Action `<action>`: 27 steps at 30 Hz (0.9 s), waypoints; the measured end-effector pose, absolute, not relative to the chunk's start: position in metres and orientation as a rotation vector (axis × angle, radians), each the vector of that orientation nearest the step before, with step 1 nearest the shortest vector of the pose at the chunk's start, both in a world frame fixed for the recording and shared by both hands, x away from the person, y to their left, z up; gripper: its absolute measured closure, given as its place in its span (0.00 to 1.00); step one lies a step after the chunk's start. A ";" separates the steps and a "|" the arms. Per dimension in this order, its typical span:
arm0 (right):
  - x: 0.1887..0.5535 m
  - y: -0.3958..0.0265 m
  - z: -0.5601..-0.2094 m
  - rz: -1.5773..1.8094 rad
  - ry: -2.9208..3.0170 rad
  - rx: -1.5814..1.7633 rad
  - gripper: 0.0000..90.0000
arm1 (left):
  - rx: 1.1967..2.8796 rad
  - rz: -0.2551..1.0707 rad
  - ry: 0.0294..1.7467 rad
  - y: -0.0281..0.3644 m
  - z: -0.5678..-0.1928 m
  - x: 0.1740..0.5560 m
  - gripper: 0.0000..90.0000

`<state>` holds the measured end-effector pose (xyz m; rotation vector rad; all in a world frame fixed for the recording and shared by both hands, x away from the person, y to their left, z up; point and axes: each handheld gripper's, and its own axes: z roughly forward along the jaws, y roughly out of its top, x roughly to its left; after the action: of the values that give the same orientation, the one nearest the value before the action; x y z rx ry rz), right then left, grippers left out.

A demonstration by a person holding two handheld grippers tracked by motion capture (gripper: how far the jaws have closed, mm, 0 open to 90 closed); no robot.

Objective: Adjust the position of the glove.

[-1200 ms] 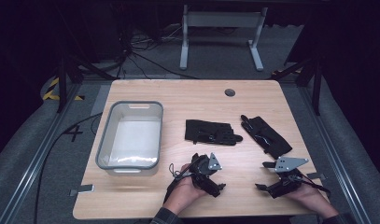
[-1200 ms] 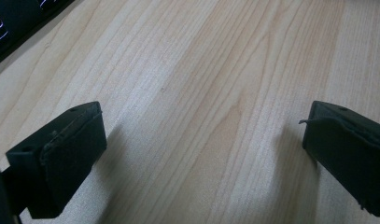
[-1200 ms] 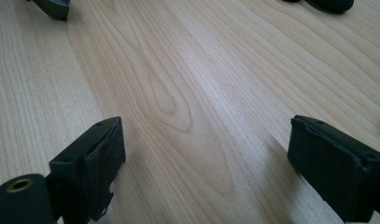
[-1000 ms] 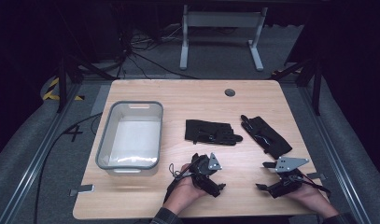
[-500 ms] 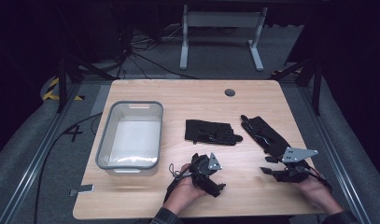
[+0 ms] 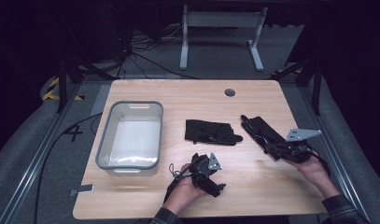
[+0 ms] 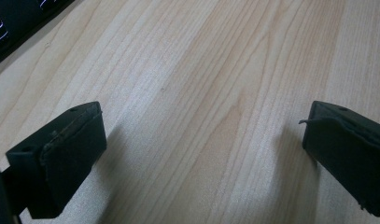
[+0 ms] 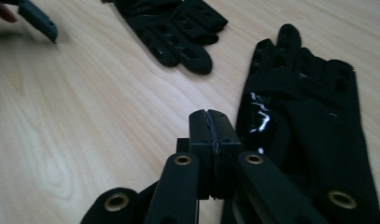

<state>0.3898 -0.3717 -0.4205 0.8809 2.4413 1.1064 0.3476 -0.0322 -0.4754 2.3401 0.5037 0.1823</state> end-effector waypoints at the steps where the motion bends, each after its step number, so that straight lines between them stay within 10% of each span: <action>1: 0.393 -0.373 -0.420 1.109 2.437 0.886 1.00 | 2.340 0.182 0.504 -0.032 -0.475 0.348 0.00; 27: 0.452 -0.396 -0.445 0.976 2.467 1.008 1.00 | 2.340 0.182 0.504 -0.032 -0.475 0.348 0.00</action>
<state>0.4523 -0.3964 -0.4452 1.0077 2.4672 0.9762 0.3476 -0.0323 -0.4754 2.3398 0.5039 0.1819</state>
